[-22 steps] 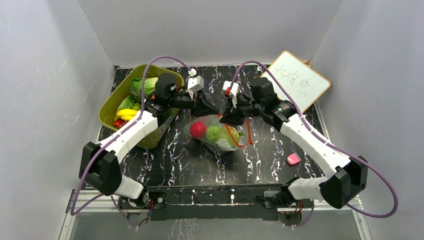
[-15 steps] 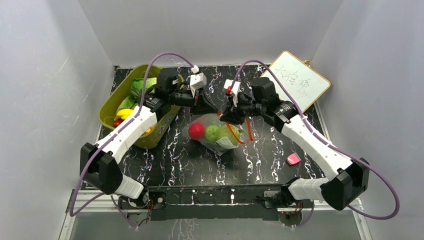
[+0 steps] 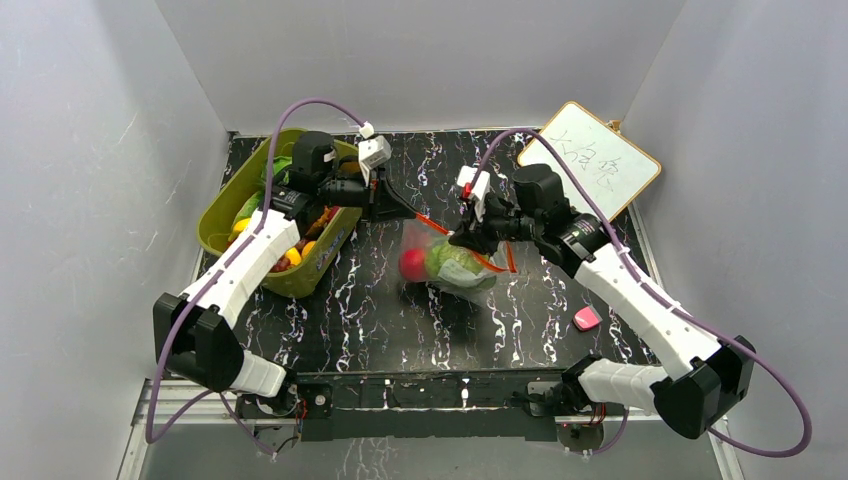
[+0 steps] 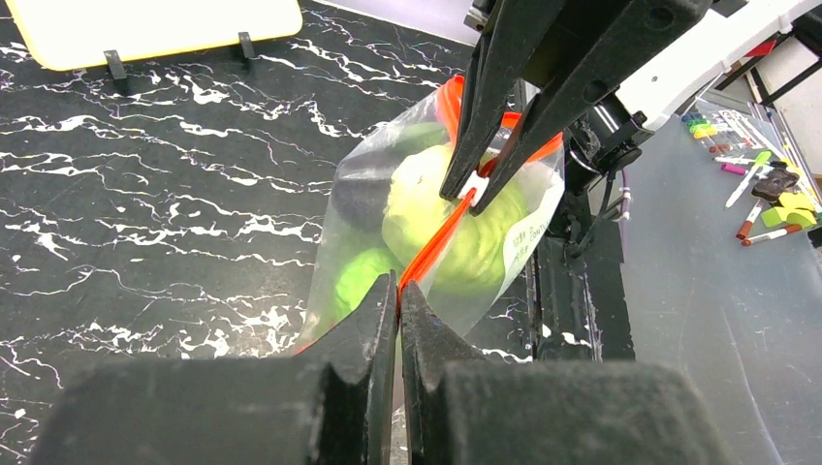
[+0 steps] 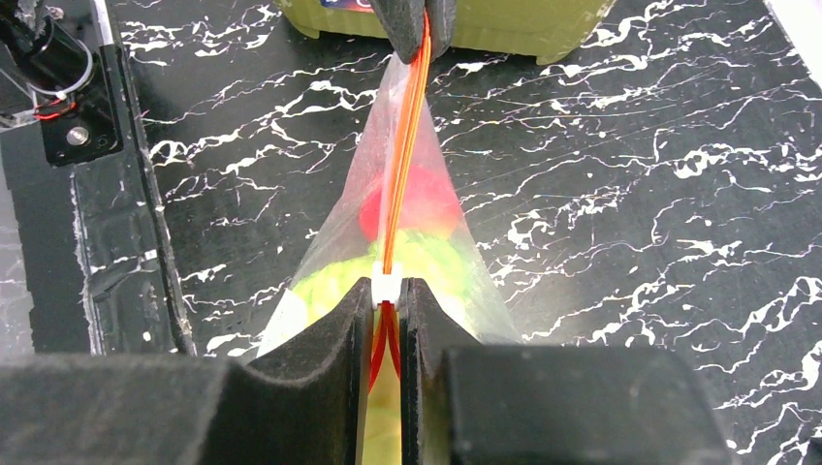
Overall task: Place the food in the zip-top bag and seal the zipper
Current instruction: Zip the zipper food storage bag at the center of the board.
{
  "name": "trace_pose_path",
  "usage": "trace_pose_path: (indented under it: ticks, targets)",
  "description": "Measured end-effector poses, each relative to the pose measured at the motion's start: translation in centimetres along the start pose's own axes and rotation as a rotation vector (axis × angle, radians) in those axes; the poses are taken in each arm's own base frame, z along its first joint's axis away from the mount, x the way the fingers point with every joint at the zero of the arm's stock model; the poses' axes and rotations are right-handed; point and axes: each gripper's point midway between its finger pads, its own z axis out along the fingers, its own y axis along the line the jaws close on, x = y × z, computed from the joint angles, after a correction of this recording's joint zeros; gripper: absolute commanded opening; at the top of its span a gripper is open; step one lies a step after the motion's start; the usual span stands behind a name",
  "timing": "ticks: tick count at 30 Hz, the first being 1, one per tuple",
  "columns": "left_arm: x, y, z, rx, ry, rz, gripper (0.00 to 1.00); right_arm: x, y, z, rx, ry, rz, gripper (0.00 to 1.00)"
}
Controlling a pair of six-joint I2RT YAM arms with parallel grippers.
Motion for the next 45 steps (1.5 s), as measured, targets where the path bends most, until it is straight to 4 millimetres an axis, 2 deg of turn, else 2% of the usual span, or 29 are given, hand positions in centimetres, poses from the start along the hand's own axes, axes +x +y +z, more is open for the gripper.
trace_pose_path:
  ticks: [1,2,4,5,6,12,14,16,17,20,21,22,24,25,27,28,29,30,40,45]
  targets:
    - [0.0,0.0,0.0,0.001,-0.002,0.003,0.0,0.0,0.1,0.1,-0.008,0.0,0.002,0.0]
    - [0.0,0.0,0.0,0.003,-0.004,0.005,0.05,0.0,0.2,0.2,-0.016,0.0,0.008,0.0]
    - [0.1,0.0,-0.1,0.015,-0.009,0.011,0.34,0.0,0.3,0.4,-0.028,-0.002,0.023,0.0]
    - [0.1,0.0,-0.2,0.021,-0.013,0.017,0.45,0.0,0.3,0.5,-0.03,-0.003,0.028,0.0]
    - [0.0,0.1,-0.4,0.022,-0.016,0.027,0.51,0.0,0.4,0.5,-0.037,-0.001,0.038,0.0]
    - [-0.8,-0.5,-1.0,0.089,-0.061,0.043,0.59,-0.8,0.5,1.2,-0.082,0.004,0.059,0.0]
    - [-0.8,-0.8,-0.8,0.112,-0.066,0.039,0.57,-0.8,0.6,1.3,-0.094,0.002,0.061,0.0]
    - [-0.9,-1.0,-0.6,0.131,-0.068,0.039,0.52,-0.7,0.7,1.4,-0.105,0.007,0.064,0.0]
    - [-0.8,-1.1,-0.5,0.137,-0.069,0.039,0.47,-0.6,0.8,1.4,-0.108,0.008,0.065,0.0]
    - [-0.6,-1.4,-0.1,0.157,-0.066,0.029,0.2,-0.6,0.7,1.5,-0.112,0.011,0.065,0.0]
    - [-0.6,-1.4,0.1,0.163,-0.066,0.027,0.18,-0.7,0.7,1.5,-0.112,0.009,0.064,0.0]
    - [-0.5,-1.5,0.3,0.168,-0.065,0.018,0.22,-0.7,0.7,1.5,-0.113,0.008,0.063,0.0]
    - [-0.4,-1.5,0.6,0.177,-0.064,0.006,0.37,-0.9,0.7,1.5,-0.114,0.004,0.059,0.0]
    - [-0.3,-1.6,0.7,0.183,-0.063,0.002,0.4,-0.9,0.6,1.5,-0.114,0.003,0.058,0.0]
    - [-0.1,-1.7,0.9,0.189,-0.058,-0.007,0.39,-1.0,0.6,1.6,-0.113,-0.001,0.057,0.0]
    - [-0.1,-1.7,0.9,0.19,-0.056,-0.012,0.32,-1.1,0.6,1.6,-0.114,-0.004,0.057,0.0]
    - [0.0,-1.8,1.0,0.191,-0.053,-0.015,0.2,-1.2,0.6,1.6,-0.116,-0.01,0.055,0.0]
    - [0.2,-1.8,1.0,0.193,-0.049,-0.022,0.01,-1.3,0.6,1.6,-0.117,-0.014,0.054,0.0]
    - [1.3,-1.2,1.0,0.136,0.001,-0.093,0.0,-1.5,0.6,1.7,-0.113,-0.017,0.079,0.0]
    - [0.9,-0.3,0.4,0.055,0.029,-0.11,0.0,-1.4,0.0,1.6,-0.076,-0.009,0.076,0.0]
